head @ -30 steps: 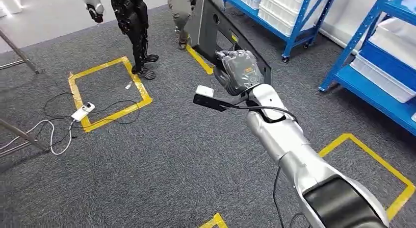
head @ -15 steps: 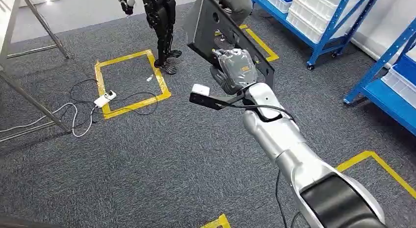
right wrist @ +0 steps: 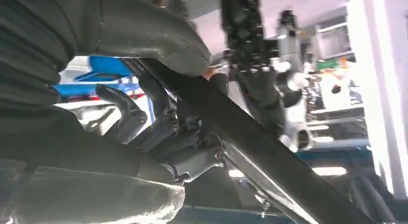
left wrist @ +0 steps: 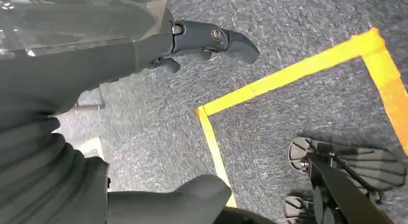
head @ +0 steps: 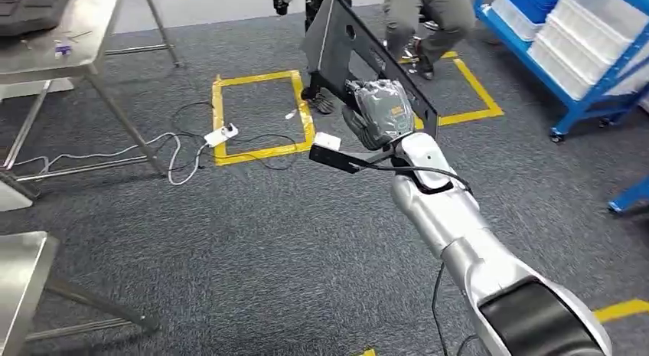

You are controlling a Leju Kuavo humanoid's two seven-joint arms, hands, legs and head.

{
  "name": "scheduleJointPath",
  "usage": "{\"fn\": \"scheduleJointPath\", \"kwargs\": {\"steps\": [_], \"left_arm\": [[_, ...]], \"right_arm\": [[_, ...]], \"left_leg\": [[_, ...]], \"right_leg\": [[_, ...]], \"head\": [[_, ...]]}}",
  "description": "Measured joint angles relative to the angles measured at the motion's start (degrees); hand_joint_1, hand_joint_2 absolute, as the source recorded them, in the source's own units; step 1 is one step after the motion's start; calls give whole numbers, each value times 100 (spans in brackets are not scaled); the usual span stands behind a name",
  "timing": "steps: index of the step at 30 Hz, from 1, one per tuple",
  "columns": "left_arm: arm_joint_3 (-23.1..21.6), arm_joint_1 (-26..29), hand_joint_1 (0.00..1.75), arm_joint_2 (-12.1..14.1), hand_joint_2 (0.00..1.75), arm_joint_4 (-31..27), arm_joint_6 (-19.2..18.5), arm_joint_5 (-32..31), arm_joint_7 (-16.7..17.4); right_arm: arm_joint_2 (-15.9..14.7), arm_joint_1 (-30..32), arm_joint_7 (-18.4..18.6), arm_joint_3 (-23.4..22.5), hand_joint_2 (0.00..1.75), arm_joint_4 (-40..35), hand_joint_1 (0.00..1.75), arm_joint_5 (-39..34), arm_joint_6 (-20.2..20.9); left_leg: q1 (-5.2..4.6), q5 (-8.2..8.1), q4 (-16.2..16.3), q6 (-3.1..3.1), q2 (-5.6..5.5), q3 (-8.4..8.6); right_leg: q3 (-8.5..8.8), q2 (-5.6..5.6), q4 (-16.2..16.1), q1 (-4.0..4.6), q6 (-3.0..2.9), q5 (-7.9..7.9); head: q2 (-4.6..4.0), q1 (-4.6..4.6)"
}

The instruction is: Take the parts from the cabinet and place them on the table.

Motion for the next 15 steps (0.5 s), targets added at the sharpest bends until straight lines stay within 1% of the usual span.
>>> {"fn": "scheduleJointPath", "kwargs": {"steps": [2,3,4,5,6,7,8,9,10,11,12,13,14,15], "left_arm": [[-2,14,0,-2,175,0,-2,-9,-7],[0,29,0,-4,175,0,-2,-13,-7],[0,33,0,9,175,2,-2,-15,-5],[-2,41,0,9,175,2,0,-20,-7],[0,38,0,7,175,2,-2,-26,-4],[0,22,0,9,175,2,-2,-33,-4],[0,19,0,9,175,2,-2,-33,-4],[0,15,0,7,175,2,0,-37,-4],[0,17,0,7,175,2,0,-41,-4],[0,19,0,7,175,2,0,-44,-4],[0,23,0,7,175,2,0,-46,-2],[0,21,0,7,175,2,0,-46,-2],[0,12,0,7,175,0,2,-48,-2],[0,-5,0,9,175,0,2,-48,-2]], "right_arm": [[4,6,4,0,175,0,175,17,2],[4,2,7,-2,175,0,175,33,2],[22,-7,20,-4,175,-13,175,33,2],[39,-9,26,-6,175,-15,175,44,2],[39,-33,26,-17,175,-17,175,50,2],[29,-34,30,-22,175,-15,175,63,2],[24,-28,42,-22,175,-13,175,70,2],[24,-17,42,-22,175,-13,175,85,2],[26,-10,42,-22,175,-13,175,96,0],[28,-10,42,-22,175,-13,175,100,0],[28,-10,42,-22,175,-13,175,103,0],[31,-13,42,-22,175,-13,175,107,-2],[31,-19,41,-28,175,-13,175,107,-2],[20,-33,42,-42,175,-13,175,107,-4]], "left_leg": [[29,24,-21,-54,-94,-18],[41,39,-42,-94,-150,-28],[45,9,7,-109,-77,-52],[4,-85,134,-129,307,-109],[8,-282,432,-156,528,-248],[39,-525,918,-183,630,-483],[60,-712,1370,-203,659,-715],[78,-813,1724,-228,679,-899],[100,-770,1789,-247,690,-939],[117,-622,1584,-261,714,-837],[130,-392,1131,-265,759,-595],[132,-165,568,-258,880,-275],[121,-54,131,-240,1170,-7],[74,-82,56,-198,1165,18]], "right_leg": [[0,-106,19,32,-41,-6],[24,-163,14,34,-74,4],[44,-242,-66,-80,-143,51],[70,-294,-77,-56,-173,51],[79,-349,-78,-40,-253,41],[90,-421,-79,-14,-276,25],[92,-500,-78,4,-288,15],[92,-575,-77,15,-293,9],[95,-646,-76,19,-298,3],[98,-707,-73,21,-301,-4],[106,-762,-70,21,-290,-14],[121,-822,-64,21,-263,-35],[136,-863,-53,43,-234,-54],[120,-915,-31,122,-184,-87]], "head": [[0,0],[0,7],[0,-9],[0,-19],[0,-46],[0,-48],[0,-39],[0,-52],[0,-48],[0,-48],[0,-52],[0,-50],[0,-57],[0,-52]]}}
